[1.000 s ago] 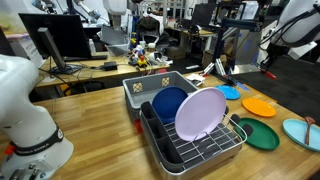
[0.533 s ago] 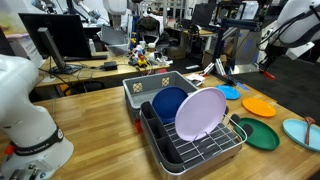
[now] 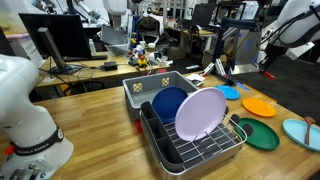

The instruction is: Move the butter knife to the blue plate

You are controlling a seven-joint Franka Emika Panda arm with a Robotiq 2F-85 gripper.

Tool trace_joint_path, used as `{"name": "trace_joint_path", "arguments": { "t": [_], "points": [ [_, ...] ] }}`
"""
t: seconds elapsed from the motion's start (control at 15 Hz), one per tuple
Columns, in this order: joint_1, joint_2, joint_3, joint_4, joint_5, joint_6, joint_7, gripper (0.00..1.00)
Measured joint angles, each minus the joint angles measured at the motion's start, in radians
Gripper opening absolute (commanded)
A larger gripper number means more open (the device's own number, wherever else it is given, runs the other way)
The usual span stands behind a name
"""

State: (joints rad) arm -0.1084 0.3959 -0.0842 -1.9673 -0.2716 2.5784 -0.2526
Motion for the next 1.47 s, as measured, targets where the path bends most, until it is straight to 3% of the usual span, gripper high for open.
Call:
{"name": "trace_joint_path", "arguments": {
  "t": [0.07,0.13,0.53,0.87,1.27,1.33,1.47],
  "points": [
    [0.0,0.0,0.0,0.0,0.0,0.0,0.0,0.18],
    [0.0,0.0,0.0,0.0,0.0,0.0,0.0,0.04],
    [0.002,0.017,0.009,0.044,0.004,-0.081,-0.015,0.04],
    [0.003,0.101,0.036,0.21,0.012,-0.23,-0.086,0.04],
    [0.001,0.256,0.052,0.383,0.011,-0.265,-0.19,0.04],
    [0.0,0.277,0.054,0.404,0.011,-0.263,-0.208,0.18],
    [-0.001,0.309,0.057,0.439,0.011,-0.26,-0.236,0.18]
  ]
}}
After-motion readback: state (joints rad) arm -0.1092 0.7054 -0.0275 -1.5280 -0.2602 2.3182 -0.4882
